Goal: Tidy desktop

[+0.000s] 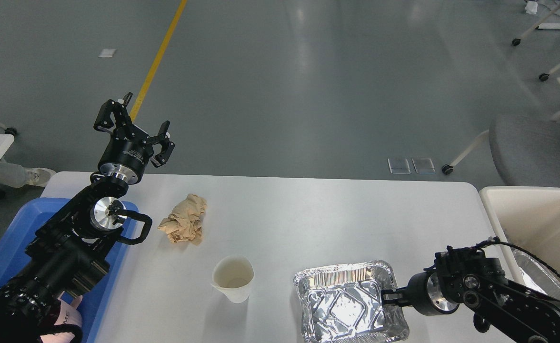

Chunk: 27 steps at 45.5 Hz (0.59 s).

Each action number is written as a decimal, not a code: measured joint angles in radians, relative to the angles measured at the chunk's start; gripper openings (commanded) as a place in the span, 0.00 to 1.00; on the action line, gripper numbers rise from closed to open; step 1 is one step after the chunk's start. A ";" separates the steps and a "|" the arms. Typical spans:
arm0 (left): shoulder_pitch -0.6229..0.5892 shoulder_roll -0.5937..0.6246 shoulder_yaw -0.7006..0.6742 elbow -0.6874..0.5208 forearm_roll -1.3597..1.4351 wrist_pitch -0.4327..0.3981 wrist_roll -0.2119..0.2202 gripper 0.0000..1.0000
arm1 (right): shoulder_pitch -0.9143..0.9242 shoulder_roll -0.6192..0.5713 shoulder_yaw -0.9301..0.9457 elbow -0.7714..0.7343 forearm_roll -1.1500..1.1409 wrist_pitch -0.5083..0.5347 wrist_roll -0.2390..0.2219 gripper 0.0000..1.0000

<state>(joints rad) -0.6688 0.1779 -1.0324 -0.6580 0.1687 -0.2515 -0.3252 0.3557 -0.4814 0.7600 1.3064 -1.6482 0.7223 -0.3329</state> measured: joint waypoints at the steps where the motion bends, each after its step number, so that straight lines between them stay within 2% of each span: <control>1: 0.000 0.000 0.000 0.000 0.000 0.000 0.000 0.97 | 0.001 0.000 0.006 0.001 0.001 0.007 0.000 0.00; 15: 0.015 0.000 0.000 0.000 0.000 0.001 0.000 0.97 | 0.118 -0.032 0.079 0.003 0.129 0.103 -0.008 0.00; 27: 0.015 0.002 0.000 0.000 0.000 0.004 0.002 0.97 | 0.222 -0.047 0.164 -0.003 0.335 0.168 -0.076 0.00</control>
<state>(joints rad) -0.6536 0.1796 -1.0323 -0.6584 0.1687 -0.2471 -0.3232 0.5774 -0.5288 0.9237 1.3039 -1.3131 0.8907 -0.4088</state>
